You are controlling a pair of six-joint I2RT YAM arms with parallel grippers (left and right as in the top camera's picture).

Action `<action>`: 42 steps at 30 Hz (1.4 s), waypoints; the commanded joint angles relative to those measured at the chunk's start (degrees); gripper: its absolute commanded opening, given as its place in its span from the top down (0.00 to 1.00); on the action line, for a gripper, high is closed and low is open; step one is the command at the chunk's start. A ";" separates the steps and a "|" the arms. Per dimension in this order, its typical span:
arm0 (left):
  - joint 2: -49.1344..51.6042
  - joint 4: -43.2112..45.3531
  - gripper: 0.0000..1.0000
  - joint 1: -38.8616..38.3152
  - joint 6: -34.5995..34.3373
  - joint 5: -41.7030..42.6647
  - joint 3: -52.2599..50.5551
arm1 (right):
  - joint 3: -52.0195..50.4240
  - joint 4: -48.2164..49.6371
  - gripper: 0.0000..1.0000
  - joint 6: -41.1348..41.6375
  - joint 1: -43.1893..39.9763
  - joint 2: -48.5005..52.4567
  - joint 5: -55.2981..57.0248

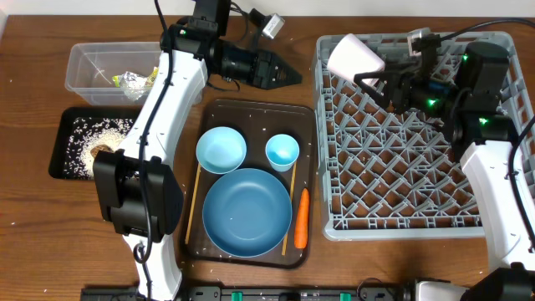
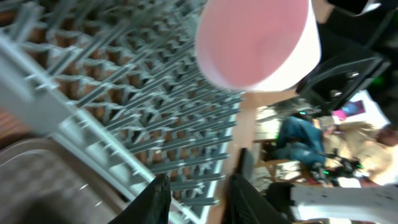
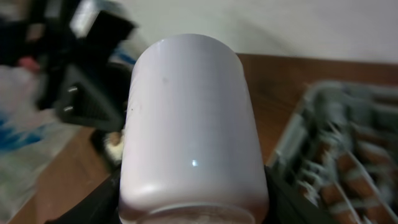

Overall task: Sort waste into correct bins and load items into the dishwasher rack
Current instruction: 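Lower the pink cup into the dish rack and open right gripper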

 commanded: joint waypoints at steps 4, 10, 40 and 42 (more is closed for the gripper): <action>0.31 -2.08 0.67 0.02 0.74 -14.73 0.24 | 0.44 -3.87 0.73 3.56 -0.22 -0.04 14.32; 0.31 -2.93 0.67 0.02 0.72 -22.14 0.13 | 4.39 -12.20 0.77 4.15 1.09 -0.04 28.33; 0.33 -2.97 0.67 0.02 0.74 -37.99 -7.04 | 22.51 -72.46 0.85 -0.68 3.48 -0.04 41.70; 0.33 -2.97 0.67 0.02 0.74 -37.99 -7.04 | 22.38 -74.25 0.85 -0.63 4.42 -0.04 41.66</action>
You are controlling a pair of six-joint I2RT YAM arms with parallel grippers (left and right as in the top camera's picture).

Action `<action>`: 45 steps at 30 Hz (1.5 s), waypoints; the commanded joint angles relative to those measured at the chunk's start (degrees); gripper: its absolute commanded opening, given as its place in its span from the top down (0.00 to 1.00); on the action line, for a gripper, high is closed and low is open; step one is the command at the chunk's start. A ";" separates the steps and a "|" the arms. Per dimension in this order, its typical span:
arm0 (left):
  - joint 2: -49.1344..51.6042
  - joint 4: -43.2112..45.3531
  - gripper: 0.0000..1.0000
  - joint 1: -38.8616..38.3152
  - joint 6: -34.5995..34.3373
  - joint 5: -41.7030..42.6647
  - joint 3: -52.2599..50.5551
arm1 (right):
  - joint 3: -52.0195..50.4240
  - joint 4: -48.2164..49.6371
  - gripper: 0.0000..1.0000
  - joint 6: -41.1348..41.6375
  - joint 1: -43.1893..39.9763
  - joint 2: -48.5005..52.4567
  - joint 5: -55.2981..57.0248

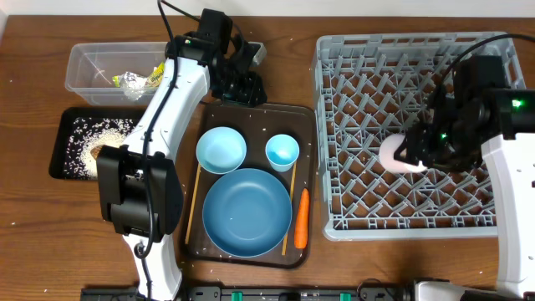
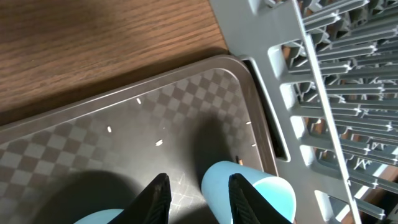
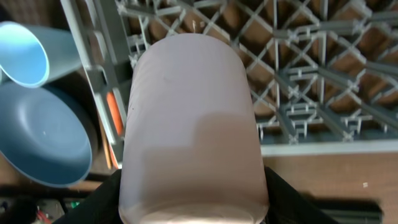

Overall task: Sort waste into correct bins and load items into the dishwasher rack
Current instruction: 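Lower the pink cup into the dish rack and open right gripper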

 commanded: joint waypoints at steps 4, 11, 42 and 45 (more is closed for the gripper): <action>0.33 -0.22 0.67 0.02 0.74 -1.44 -0.59 | -0.48 -2.56 0.82 -1.25 4.83 -0.31 0.07; 0.33 -0.44 0.67 0.02 0.74 -1.44 -0.59 | -7.65 -2.14 0.78 0.52 7.54 0.02 3.50; 0.33 -2.21 0.67 0.02 0.74 -2.89 -0.59 | -20.15 7.41 0.08 0.94 7.61 2.08 3.45; 0.33 -2.38 0.67 0.02 0.74 -2.89 -0.59 | -19.58 8.26 0.09 0.94 7.63 2.08 2.99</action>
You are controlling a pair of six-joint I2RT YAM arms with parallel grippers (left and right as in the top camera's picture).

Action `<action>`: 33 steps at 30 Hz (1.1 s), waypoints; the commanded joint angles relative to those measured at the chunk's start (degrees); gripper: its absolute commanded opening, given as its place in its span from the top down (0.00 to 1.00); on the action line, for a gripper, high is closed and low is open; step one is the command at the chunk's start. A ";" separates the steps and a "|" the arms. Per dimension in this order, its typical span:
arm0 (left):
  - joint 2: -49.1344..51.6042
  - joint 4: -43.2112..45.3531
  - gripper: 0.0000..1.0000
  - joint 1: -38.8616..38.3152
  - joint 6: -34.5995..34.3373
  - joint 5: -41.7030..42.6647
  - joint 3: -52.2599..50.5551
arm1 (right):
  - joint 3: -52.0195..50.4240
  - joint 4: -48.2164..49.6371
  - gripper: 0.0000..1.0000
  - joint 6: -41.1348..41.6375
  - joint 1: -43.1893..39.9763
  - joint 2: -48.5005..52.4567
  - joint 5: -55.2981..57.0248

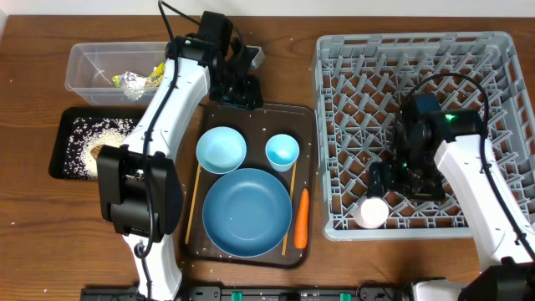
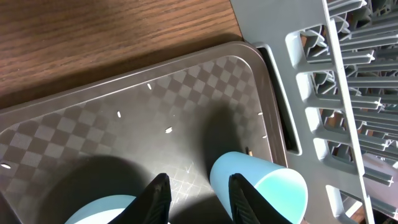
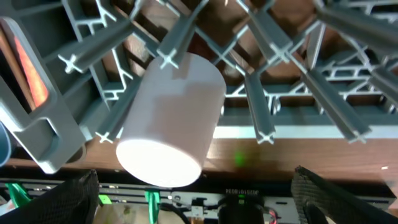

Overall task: Sort waste into correct bins and load items into the dishwasher rack
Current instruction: 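Lower the pink cup into the dish rack and open right gripper, then grasp the light-blue cup on the tray with the left gripper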

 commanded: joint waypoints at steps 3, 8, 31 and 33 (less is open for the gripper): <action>0.33 -0.98 0.67 0.02 0.72 -0.70 -0.33 | 2.91 0.55 0.09 0.15 0.37 0.26 -0.31; 0.33 -1.14 0.67 -0.37 0.81 -0.70 -0.33 | 10.75 1.64 0.06 -1.60 -0.07 0.15 0.90; 0.44 -10.64 0.55 -13.79 8.48 -14.25 -4.28 | 15.91 8.00 0.02 -1.97 -3.02 0.28 2.49; 0.44 -9.07 0.55 -13.68 7.78 -15.82 -6.29 | 15.91 8.02 0.02 -1.97 -3.02 0.28 2.49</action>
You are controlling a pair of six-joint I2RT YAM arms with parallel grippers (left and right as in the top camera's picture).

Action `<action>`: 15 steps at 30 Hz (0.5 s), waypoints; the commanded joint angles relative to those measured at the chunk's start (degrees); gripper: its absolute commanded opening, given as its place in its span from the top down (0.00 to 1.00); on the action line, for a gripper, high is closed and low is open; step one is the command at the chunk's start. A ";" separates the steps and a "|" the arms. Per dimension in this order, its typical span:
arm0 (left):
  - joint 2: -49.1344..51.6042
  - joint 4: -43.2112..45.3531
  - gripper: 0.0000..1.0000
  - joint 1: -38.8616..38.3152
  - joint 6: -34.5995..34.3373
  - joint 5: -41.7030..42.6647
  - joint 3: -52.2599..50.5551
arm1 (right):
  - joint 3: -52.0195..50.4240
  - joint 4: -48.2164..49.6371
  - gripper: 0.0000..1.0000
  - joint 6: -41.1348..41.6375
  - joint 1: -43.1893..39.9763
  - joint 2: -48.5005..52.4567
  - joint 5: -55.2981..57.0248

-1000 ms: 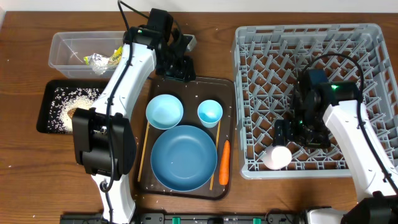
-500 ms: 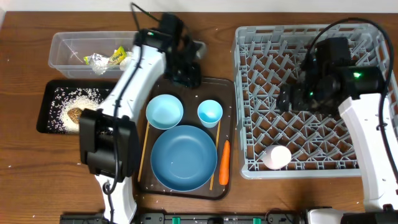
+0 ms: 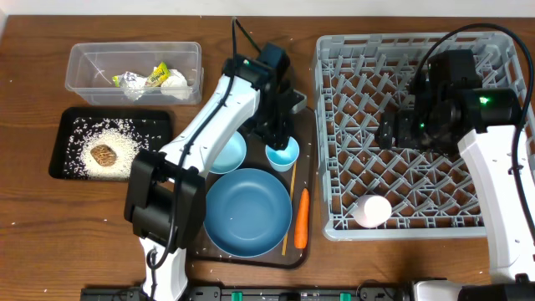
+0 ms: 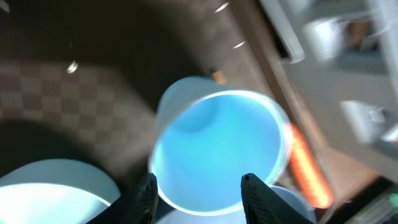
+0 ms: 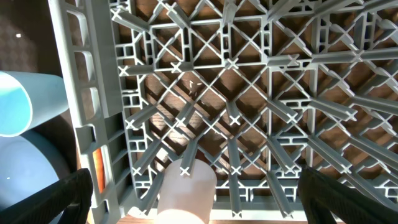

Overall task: Sort waste into correct bins and load items into the dishwasher rack
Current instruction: 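Grasp the light-blue cup on the tray with the left gripper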

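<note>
A small light-blue cup stands upright on the dark tray. In the left wrist view this cup fills the middle, and my left gripper is open just above it, one finger on either side of its rim. A white cup lies on its side in the front-left corner of the grey dishwasher rack. My right gripper hangs open over the rack's middle-left, well above the white cup.
On the tray are also a small blue bowl, a large blue plate, a carrot and chopsticks. A clear bin with wrappers and a black bin with rice stand at the left.
My left gripper has moved from the tray's back edge to just above the blue cup, fingers astride it. My right gripper has drawn up and back from the white cup, which stays in the rack.
First my right gripper held the white cup at the rack's back left, the left gripper open close by. Then it held the cup over the rack's middle while the left gripper was at the tray's back edge. Then the cup lay released in the rack's front-left corner.
</note>
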 commanded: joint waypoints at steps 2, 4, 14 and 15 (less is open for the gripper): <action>0.44 2.47 0.55 0.15 0.09 -5.20 -4.42 | 0.66 0.17 0.02 -0.55 -0.15 0.09 0.48; 0.44 4.00 0.55 0.13 -0.04 -5.14 -5.79 | 0.66 0.17 0.02 -0.55 -0.15 0.09 0.50; 0.42 7.39 0.94 0.13 -2.47 -5.09 -7.08 | 0.68 0.55 0.02 -0.52 -0.15 0.09 0.48; 0.42 7.61 0.93 0.13 -2.75 -5.09 -7.04 | 0.68 0.55 0.02 -0.52 -0.15 0.09 0.48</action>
